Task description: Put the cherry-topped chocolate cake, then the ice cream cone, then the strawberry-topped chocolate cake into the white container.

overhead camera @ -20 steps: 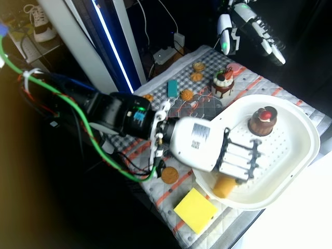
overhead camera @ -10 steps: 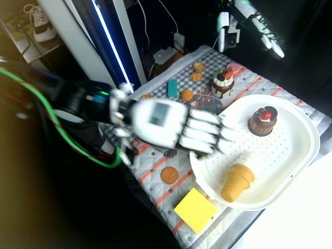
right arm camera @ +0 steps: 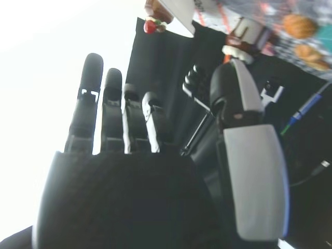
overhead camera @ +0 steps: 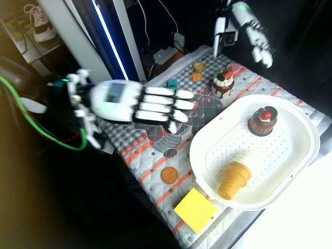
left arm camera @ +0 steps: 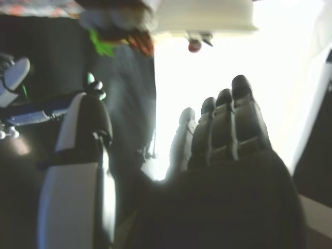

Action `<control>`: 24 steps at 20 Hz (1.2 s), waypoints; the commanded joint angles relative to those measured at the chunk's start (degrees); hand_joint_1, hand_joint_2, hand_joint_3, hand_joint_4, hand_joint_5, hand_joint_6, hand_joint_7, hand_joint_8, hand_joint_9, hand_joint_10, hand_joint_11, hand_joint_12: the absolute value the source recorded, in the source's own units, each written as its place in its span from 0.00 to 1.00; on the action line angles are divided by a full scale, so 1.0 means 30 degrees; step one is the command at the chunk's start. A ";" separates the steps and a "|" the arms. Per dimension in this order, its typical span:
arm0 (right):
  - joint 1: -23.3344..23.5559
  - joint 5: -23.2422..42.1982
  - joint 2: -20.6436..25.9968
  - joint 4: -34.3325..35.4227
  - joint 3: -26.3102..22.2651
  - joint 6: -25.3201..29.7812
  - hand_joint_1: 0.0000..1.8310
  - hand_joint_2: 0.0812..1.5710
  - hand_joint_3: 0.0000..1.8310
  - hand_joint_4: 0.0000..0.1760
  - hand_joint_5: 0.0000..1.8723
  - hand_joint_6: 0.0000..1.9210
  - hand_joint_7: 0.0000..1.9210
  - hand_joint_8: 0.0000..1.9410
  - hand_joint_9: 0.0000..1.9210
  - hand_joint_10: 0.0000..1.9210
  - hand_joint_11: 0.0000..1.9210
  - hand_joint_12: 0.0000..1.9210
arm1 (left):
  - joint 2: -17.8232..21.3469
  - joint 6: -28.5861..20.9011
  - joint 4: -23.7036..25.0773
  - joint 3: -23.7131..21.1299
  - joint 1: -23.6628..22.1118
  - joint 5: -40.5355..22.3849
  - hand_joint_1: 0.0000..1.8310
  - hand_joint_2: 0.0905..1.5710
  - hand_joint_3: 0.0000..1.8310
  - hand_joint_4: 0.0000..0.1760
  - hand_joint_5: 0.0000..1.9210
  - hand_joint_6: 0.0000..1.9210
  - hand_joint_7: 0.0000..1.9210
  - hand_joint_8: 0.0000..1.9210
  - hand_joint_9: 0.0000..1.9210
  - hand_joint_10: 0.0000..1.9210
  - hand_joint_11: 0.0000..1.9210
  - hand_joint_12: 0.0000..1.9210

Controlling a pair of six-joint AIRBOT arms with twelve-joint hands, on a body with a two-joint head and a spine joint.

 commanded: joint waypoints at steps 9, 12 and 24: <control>-0.2958 0.5956 0.0662 0.1498 -0.0764 0.0573 0.42 0.75 0.00 0.00 0.00 0.00 0.02 0.01 0.00 0.26 0.00 0.49 | -0.1535 0.0254 0.1444 0.1617 -0.2070 0.2734 0.45 0.64 0.00 0.54 0.04 0.01 0.02 0.01 0.00 0.00 0.00 0.16; -0.3059 0.6097 0.0676 0.1498 -0.0807 0.0613 0.42 0.75 0.00 0.00 0.00 0.00 0.02 0.00 0.00 0.25 0.00 0.57 | -0.2059 0.2042 0.1286 0.1740 -0.2578 0.3814 0.59 0.65 0.00 0.04 0.21 0.05 0.18 0.09 0.06 0.39 0.00 0.83; -0.3255 0.6105 0.0382 0.1750 -0.0708 0.0655 0.41 0.75 0.00 0.01 0.00 0.00 0.02 0.00 0.00 0.26 0.00 0.66 | -0.2145 0.3470 0.1414 0.1510 -0.4996 0.0920 0.72 0.74 0.00 0.00 0.40 0.64 0.46 0.62 0.40 0.73 0.28 0.90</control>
